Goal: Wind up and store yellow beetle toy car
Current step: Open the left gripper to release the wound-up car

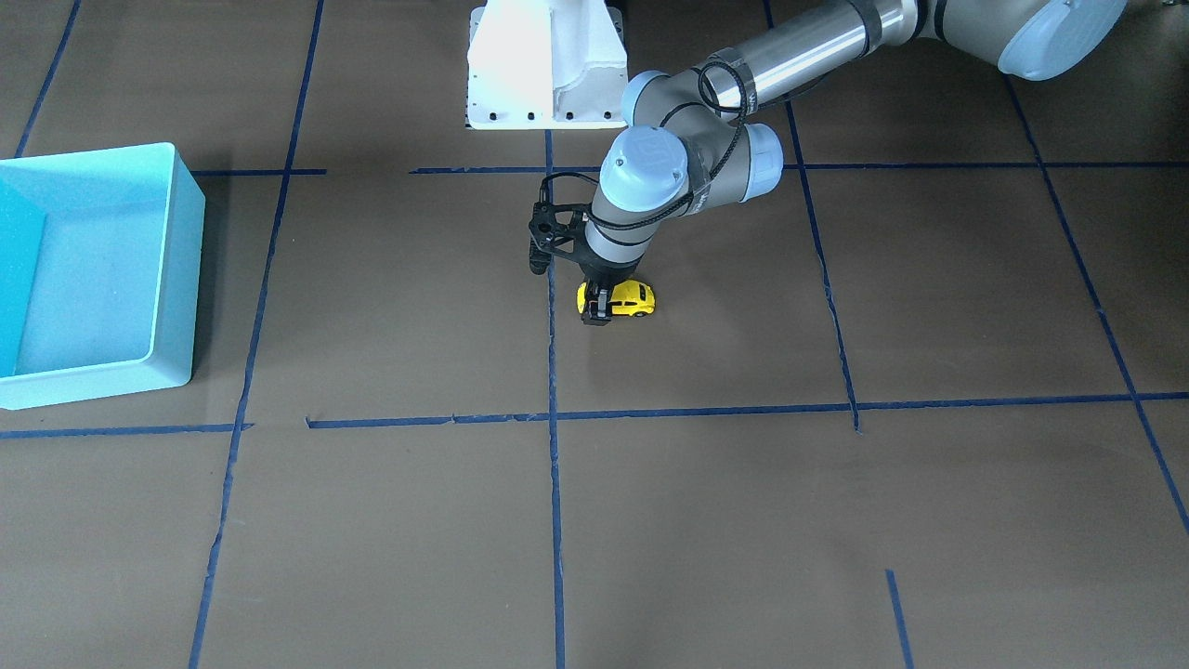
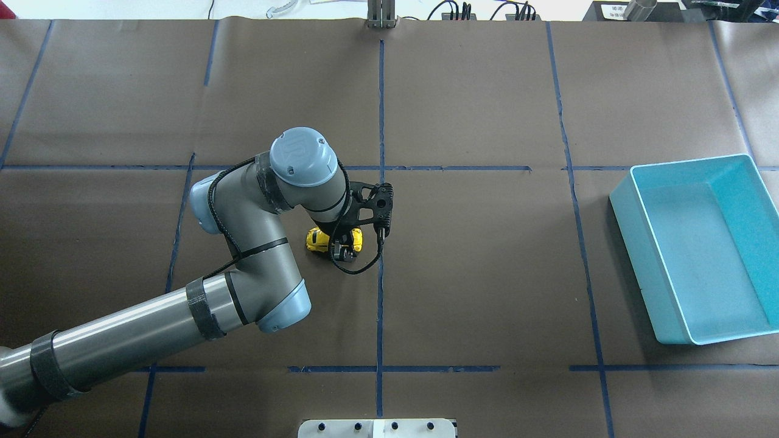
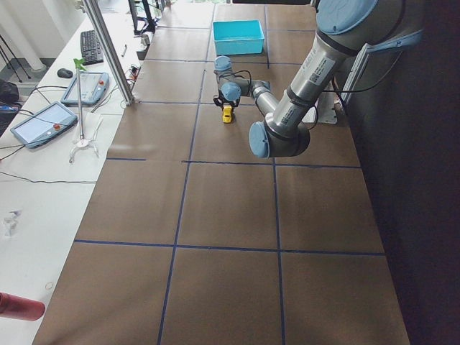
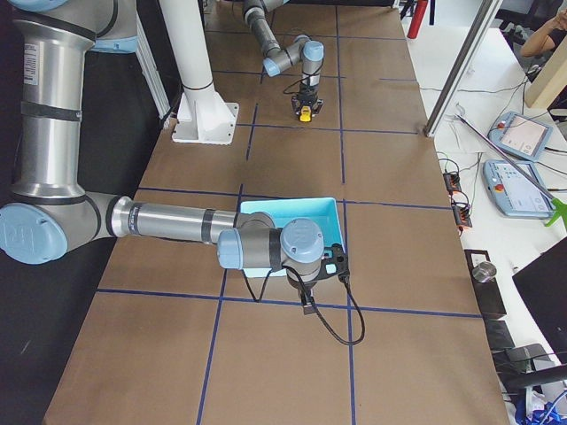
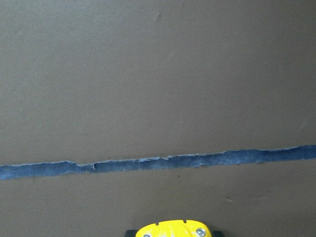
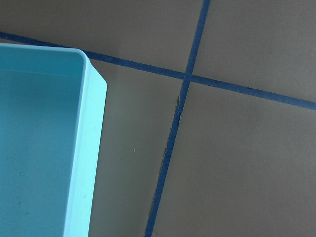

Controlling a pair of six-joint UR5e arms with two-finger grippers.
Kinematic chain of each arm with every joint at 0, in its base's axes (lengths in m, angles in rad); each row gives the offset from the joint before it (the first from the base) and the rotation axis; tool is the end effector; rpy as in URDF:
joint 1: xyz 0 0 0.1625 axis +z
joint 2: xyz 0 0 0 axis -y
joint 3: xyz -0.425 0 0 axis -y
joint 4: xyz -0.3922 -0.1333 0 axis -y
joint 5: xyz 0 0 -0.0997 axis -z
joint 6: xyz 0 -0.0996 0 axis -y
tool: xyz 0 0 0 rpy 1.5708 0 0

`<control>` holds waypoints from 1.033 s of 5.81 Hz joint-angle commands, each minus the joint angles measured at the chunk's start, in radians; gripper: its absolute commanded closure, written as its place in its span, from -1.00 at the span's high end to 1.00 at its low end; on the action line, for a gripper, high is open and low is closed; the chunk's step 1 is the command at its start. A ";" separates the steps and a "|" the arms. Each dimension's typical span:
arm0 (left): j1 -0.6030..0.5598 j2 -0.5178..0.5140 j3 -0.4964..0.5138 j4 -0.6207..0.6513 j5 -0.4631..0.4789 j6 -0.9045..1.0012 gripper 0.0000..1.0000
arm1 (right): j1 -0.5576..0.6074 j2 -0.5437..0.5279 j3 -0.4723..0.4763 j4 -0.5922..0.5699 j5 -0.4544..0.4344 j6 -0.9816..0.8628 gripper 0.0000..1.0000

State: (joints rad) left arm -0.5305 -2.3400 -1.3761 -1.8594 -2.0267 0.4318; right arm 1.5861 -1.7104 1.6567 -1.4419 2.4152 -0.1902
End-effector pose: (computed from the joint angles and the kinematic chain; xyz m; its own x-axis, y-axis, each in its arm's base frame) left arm 0.6082 -0.4605 0.2371 -0.0842 0.9948 0.0581 -0.5786 -0.0962 0.8099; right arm 0.0655 -0.4359 0.6629 0.6559 -0.2337 0.7178 0.1107 0.9704 0.2147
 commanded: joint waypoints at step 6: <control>-0.042 0.040 -0.047 0.012 -0.001 0.027 1.00 | 0.000 0.008 -0.002 0.000 0.001 0.000 1.00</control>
State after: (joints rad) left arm -0.5598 -2.3252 -1.3938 -1.8546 -2.0279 0.4583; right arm 1.5862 -1.7029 1.6552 -1.4419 2.4152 -0.1902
